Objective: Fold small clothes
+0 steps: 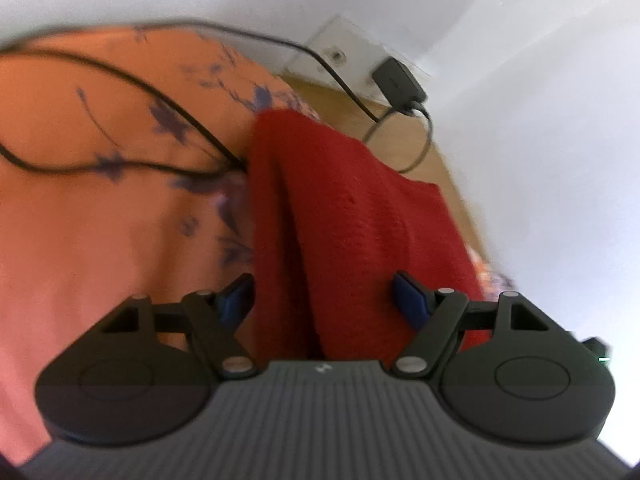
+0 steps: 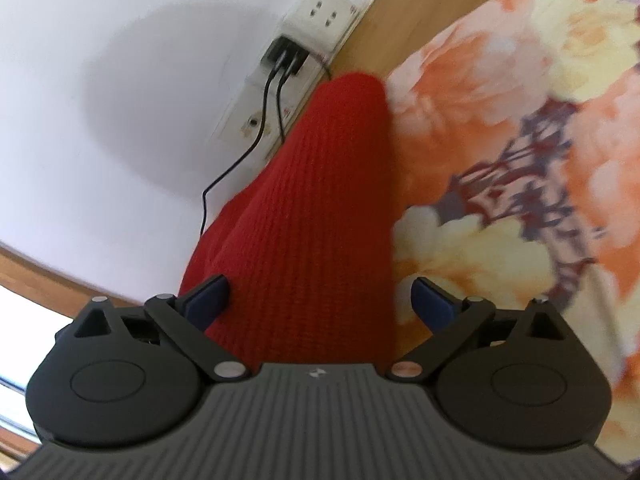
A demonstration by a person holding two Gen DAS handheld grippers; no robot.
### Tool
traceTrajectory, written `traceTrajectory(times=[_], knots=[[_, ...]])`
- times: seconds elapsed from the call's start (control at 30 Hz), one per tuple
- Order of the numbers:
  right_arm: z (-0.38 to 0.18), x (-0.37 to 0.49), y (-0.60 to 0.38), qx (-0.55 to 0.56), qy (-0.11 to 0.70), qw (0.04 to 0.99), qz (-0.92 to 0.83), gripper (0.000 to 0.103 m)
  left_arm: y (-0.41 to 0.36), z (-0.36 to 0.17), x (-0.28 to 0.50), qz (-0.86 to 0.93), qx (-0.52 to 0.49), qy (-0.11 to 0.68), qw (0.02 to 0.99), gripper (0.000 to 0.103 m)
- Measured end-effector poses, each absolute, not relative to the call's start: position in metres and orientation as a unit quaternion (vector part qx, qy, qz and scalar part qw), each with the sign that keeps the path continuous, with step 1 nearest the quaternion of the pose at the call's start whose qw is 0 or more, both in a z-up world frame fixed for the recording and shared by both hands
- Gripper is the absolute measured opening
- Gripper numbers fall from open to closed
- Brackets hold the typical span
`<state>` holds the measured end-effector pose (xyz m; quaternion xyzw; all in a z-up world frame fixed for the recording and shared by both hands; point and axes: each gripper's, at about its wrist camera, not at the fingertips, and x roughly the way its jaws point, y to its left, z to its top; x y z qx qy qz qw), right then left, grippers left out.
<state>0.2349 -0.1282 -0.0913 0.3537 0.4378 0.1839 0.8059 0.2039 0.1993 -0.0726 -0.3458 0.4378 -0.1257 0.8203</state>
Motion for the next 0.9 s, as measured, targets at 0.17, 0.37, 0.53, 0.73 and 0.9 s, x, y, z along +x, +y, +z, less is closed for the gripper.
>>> traceTrajectory(times=[0.17,0.37,0.53,0.73,0.9], knots=[[-0.084,0.234,-0.101,0.32,0.434,0.821,0.189,0.094,0.194,-0.078,0.205,-0.15,-0.355,0.434,0.814,0.063],[-0.053,0.209,-0.093,0.301,0.396,0.849,0.18,0.072,0.197,-0.064,0.196,-0.168,-0.349,0.425,0.818,0.049],[-0.024,0.183,-0.093,0.306,0.36,0.863,0.179,0.071,0.193,-0.044,0.18,-0.188,-0.351,0.417,0.817,0.045],[0.003,0.14,-0.109,0.311,0.337,0.869,0.188,0.07,0.166,-0.012,0.144,-0.209,-0.316,0.398,0.836,0.043],[0.018,0.101,-0.135,0.307,0.327,0.875,0.183,0.07,0.135,-0.006,0.118,-0.214,-0.318,0.393,0.836,0.044]])
